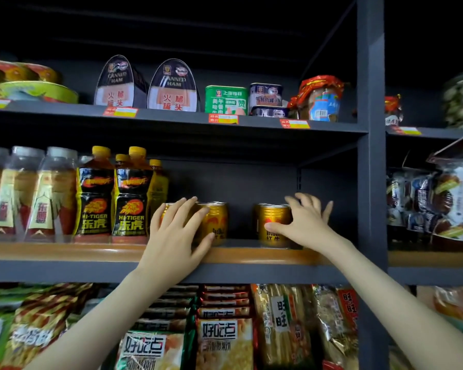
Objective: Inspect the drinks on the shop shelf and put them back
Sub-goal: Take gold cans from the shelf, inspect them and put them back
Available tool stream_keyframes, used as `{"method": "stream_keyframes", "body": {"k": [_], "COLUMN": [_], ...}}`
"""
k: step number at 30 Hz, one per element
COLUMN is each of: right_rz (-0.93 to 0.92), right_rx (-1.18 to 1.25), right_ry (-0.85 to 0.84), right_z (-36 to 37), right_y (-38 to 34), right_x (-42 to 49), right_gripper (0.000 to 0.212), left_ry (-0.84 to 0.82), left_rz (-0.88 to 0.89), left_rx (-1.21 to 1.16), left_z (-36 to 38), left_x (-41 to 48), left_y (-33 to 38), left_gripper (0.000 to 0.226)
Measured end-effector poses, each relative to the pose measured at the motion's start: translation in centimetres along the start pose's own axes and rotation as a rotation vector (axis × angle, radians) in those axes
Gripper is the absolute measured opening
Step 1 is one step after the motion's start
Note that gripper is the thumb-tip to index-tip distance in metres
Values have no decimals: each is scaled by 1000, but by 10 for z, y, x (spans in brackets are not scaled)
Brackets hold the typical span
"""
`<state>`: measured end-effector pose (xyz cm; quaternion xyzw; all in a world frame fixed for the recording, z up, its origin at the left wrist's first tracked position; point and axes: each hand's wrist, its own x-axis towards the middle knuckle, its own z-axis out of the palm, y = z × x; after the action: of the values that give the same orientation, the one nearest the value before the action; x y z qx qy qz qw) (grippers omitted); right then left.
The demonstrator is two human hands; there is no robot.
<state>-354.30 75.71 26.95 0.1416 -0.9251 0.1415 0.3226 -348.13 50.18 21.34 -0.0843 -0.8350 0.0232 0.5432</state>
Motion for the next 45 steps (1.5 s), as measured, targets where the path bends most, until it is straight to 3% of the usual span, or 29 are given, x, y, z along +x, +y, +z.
{"method": "stream_keyframes", "body": {"k": [6,10,14,19,22,26,31,35,38,42,45], "right_rz": [-110,-115,-268,-330,-325,-366,-619,-870,-966,-1026,-1069], "right_rx": [-48,-72,33,227,251,298,-50,-188,-189,41,264], "right_ry": [-62,-76,109,-151,-175,-46,368,690,813,766,591], "right_z": [-5,-3,4,33,34,35,26,17,19,48,82], "right_y": [2,-7,-53,-115,-124,-123,-112,-97,-95,-89,-81], "right_x": [5,5,-5,5,14,4,-15,-42,-77,-144,-203], "right_gripper": [58,67,75,79,72,63,66,59,48,66,85], "left_ry": [-5,9,33,25,44,61,78,153,186,32,-185], "left_rz": [52,68,9,-34,-31,-35,-46,-57,-8,45,-75], "left_rx": [22,57,108,73,55,39,6,-153,-331,-707,-1094], "left_z": [2,-1,-6,-5,-4,-5,-6,-14,-21,-26,-29], "left_x": [-3,-4,-9,-13,-13,-12,-17,-27,-46,-99,-154], "left_y": [-7,-11,-19,-21,-20,-19,-21,-9,7,25,35], "left_gripper": [55,56,59,58,57,57,62,64,65,72,79]}}
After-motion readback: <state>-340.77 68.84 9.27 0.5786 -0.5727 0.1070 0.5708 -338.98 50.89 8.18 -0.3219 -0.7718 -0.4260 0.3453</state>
